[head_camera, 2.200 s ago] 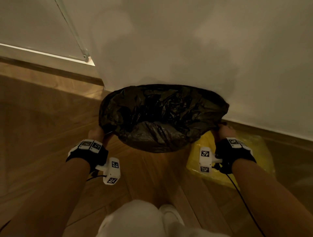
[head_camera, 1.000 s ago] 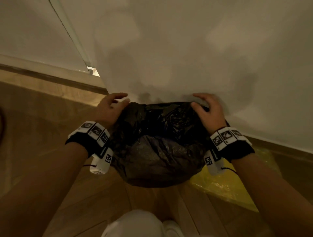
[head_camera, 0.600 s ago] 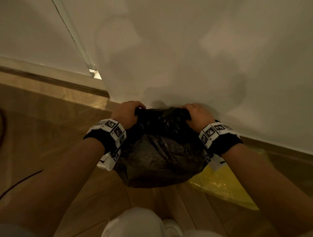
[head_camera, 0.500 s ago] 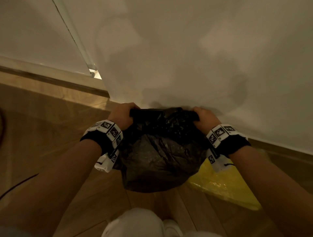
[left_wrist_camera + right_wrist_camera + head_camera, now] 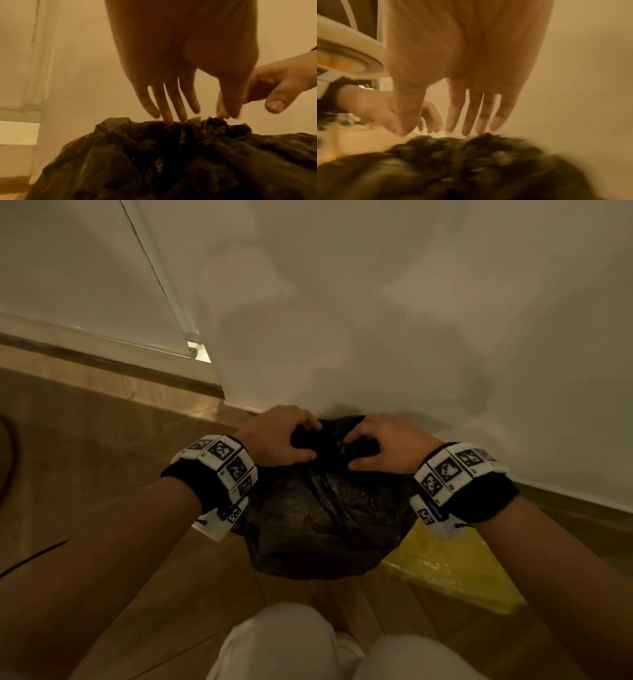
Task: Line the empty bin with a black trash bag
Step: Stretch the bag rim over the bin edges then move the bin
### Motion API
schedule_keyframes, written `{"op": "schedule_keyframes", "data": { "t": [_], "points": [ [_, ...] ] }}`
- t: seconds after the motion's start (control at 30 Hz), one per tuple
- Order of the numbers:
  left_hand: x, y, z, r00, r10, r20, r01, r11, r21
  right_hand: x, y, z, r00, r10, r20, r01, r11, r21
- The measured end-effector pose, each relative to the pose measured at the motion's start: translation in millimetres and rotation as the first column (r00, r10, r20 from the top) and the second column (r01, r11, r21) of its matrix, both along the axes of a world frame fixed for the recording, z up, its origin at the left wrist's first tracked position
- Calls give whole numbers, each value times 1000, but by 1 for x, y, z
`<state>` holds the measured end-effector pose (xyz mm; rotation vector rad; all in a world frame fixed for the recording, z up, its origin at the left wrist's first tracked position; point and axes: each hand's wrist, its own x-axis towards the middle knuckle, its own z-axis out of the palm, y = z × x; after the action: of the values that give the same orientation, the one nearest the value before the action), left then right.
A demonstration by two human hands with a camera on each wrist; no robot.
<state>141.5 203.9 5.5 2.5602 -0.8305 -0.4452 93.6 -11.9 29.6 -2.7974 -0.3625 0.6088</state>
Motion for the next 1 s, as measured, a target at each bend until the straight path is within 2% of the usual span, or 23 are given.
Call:
{"op": "schedule_keyframes", "data": {
  "t": [0.07,0.13,0.23,0.33,0.43,0.5,0.57,0.63,0.7,0.77,0.8,0.87,0.9,0.93,1.0],
  "points": [
    [-10,-4,3,980,-159,-123,175,975,135,-4,17,0,989,50,-143,-53,998,-17],
    [-19,-4,-1,940,-262,-218,306,930,205,-9,30,-10,954,77,-290,-101,993,-69],
    [-28,2,-12,901,-305,-307,399,861,316,-14,33,-31,898,46,-438,-135,975,-176],
    [-33,5,-17,886,-323,-331,444,795,413,-19,27,-44,849,-38,-526,-134,949,-286],
    [-38,5,-21,882,-367,-296,466,774,429,-21,22,-55,867,-75,-493,-75,958,-277],
    [-43,5,-25,887,-368,-279,459,760,459,-20,23,-63,874,-131,-468,14,970,-244],
    [-47,6,-30,892,-357,-278,451,742,496,-20,28,-67,862,-225,-454,106,956,-273],
    [-48,5,-35,912,-301,-279,409,723,556,-21,32,-64,855,-268,-444,121,935,-332],
    [-46,4,-34,918,-187,-350,363,753,549,-20,33,-60,872,-232,-432,72,932,-354],
    [-40,0,-23,867,-109,-486,360,811,461,-18,34,-56,917,-115,-383,-29,936,-350],
    [-35,-3,-17,867,-101,-488,327,855,404,-15,36,-52,940,-49,-336,-72,938,-339],
    [-25,-10,-7,925,-123,-358,233,931,282,-5,39,-45,968,65,-241,-137,945,-296],
    [-18,-12,-8,950,-155,-270,225,941,254,-1,42,-45,968,112,-225,-173,947,-270],
    [-13,-16,-11,955,-214,-206,269,918,290,4,43,-49,961,150,-231,-206,948,-241],
    [-14,-21,-19,926,-342,-162,376,788,488,10,45,-59,948,156,-276,-225,945,-239]
  ]
}}
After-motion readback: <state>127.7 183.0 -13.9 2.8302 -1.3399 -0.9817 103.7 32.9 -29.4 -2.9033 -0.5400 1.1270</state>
